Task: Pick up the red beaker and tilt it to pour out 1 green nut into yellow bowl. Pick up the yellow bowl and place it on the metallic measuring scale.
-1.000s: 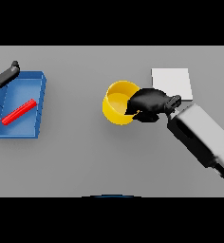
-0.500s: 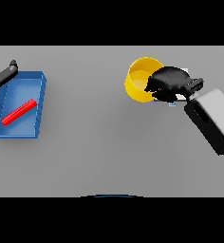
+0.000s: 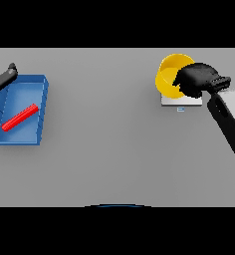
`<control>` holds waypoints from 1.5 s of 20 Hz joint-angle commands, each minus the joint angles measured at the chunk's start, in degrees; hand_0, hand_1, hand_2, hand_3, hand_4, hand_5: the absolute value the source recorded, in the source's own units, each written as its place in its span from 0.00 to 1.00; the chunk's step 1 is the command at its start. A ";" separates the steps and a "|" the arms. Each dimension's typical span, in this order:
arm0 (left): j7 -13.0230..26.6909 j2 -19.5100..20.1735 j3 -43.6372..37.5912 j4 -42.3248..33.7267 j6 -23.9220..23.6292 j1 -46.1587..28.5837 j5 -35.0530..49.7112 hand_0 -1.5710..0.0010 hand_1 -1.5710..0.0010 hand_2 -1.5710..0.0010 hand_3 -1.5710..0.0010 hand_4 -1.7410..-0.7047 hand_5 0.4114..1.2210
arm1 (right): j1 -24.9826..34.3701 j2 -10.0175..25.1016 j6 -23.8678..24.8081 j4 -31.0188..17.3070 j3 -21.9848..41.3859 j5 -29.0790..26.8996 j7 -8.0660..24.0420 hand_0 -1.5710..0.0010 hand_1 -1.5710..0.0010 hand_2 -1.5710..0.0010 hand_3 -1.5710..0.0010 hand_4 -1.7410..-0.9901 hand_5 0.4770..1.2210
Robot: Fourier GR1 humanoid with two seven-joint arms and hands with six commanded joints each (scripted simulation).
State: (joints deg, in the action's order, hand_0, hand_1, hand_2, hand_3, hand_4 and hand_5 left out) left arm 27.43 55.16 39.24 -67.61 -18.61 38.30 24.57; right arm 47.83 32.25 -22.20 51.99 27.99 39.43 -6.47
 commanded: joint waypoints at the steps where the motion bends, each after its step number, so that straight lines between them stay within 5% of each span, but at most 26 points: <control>1: -0.09 0.09 0.08 0.31 -0.25 -0.27 -0.26 1.00 1.00 1.00 1.00 0.89 0.44 | -0.04 -0.29 0.60 -1.14 -0.01 0.04 0.02 0.03 0.09 0.04 0.06 0.02 1.00; 11: 2.13 0.37 0.15 0.43 -0.17 0.39 -0.26 1.00 1.00 1.00 1.00 0.87 0.46 | 1.51 -0.94 3.85 -10.32 0.09 1.46 -2.63 0.11 0.23 0.16 0.01 0.01 1.00; 14: 1.24 -0.22 0.02 1.28 0.06 0.45 -0.15 1.00 1.00 1.00 1.00 0.87 0.44 | 2.04 -1.70 3.70 -11.28 -0.76 0.87 -2.10 0.10 0.22 0.11 0.02 0.02 1.00; 15: 0.97 -0.41 0.02 1.73 0.24 0.68 -0.24 1.00 1.00 1.00 1.00 0.87 0.45 | 2.14 -2.11 3.37 -11.72 -1.11 0.69 -1.37 0.11 0.25 0.18 0.02 0.09 1.00; 16: 0.99 -0.12 -0.03 1.23 0.43 0.70 -0.13 1.00 1.00 1.00 1.00 0.87 0.45 | 1.88 -1.82 2.69 -11.89 -1.40 0.41 -1.62 0.10 0.27 0.25 0.12 0.13 1.00; 22: 1.23 0.02 -0.33 1.27 0.35 0.42 0.28 1.00 1.00 1.00 1.00 0.86 0.44 | 1.84 -2.16 0.05 -11.82 -2.25 -0.96 0.29 0.55 0.67 0.67 0.54 0.27 0.60; 26: 0.96 0.35 -0.27 0.00 0.19 0.20 0.38 1.00 1.00 1.00 1.00 0.86 0.45 | 2.55 -1.84 -0.83 -13.06 -2.18 -0.88 -0.32 0.81 0.86 0.81 0.68 0.34 0.50; 30: 2.23 0.10 0.30 -0.53 -0.56 0.59 -0.15 1.00 1.00 1.00 1.00 0.86 0.45 | 3.35 -1.67 0.39 -14.71 -1.20 0.12 -2.79 0.92 0.94 0.91 0.77 0.40 0.45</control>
State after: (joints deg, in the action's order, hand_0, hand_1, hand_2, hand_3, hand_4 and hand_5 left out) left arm 29.67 55.26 39.54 -68.14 -19.18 38.91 24.42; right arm 51.33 30.65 -21.73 37.34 26.73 39.49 -9.45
